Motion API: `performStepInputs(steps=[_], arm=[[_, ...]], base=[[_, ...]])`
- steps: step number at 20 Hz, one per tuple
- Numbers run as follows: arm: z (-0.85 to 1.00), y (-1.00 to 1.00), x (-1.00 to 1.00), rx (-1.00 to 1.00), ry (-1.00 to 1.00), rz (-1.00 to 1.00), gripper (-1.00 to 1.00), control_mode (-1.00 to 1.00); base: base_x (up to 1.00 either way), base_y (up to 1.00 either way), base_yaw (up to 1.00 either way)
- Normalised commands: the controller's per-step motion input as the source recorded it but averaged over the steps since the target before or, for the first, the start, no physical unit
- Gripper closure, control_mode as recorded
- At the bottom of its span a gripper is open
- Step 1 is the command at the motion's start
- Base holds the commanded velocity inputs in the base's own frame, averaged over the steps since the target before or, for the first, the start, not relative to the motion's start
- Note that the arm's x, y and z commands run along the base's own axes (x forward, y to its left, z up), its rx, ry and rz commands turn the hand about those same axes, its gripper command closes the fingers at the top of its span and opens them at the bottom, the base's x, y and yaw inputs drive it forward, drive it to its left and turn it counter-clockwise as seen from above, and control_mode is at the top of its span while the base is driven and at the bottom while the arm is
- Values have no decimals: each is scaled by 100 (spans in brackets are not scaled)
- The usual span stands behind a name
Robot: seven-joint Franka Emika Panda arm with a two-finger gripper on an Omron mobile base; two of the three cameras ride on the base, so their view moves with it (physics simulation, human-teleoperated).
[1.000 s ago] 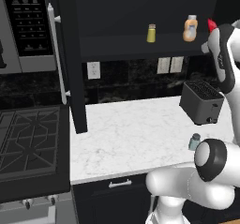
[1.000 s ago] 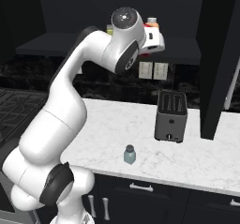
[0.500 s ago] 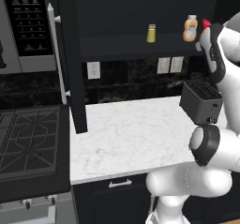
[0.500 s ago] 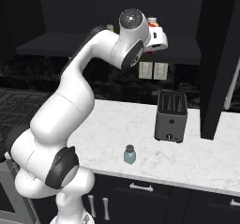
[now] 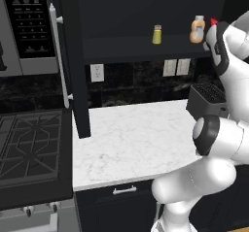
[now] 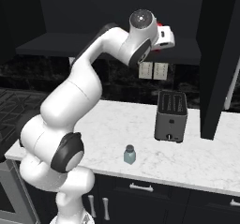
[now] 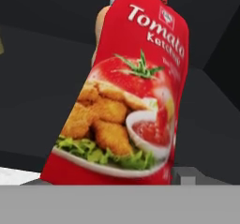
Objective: Put the shaker and condiment bottle from the counter next to their counterparts in the cabinet.
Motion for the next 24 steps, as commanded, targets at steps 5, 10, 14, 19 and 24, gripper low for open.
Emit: performStepInputs(steps=[5, 10, 14, 19, 24], arm=[[0, -11, 40, 0, 0, 0, 100, -100], [0, -16, 33, 0, 0, 0, 100, -100], [0, -17, 32, 0, 0, 0, 100, -100], [0, -14, 32, 0, -1, 0, 100, -100], [0, -12, 23, 0, -4, 0, 100, -100]], base=[[0, 0, 0], [0, 0, 0], [0, 0, 0], [0, 0, 0], [0, 0, 0]])
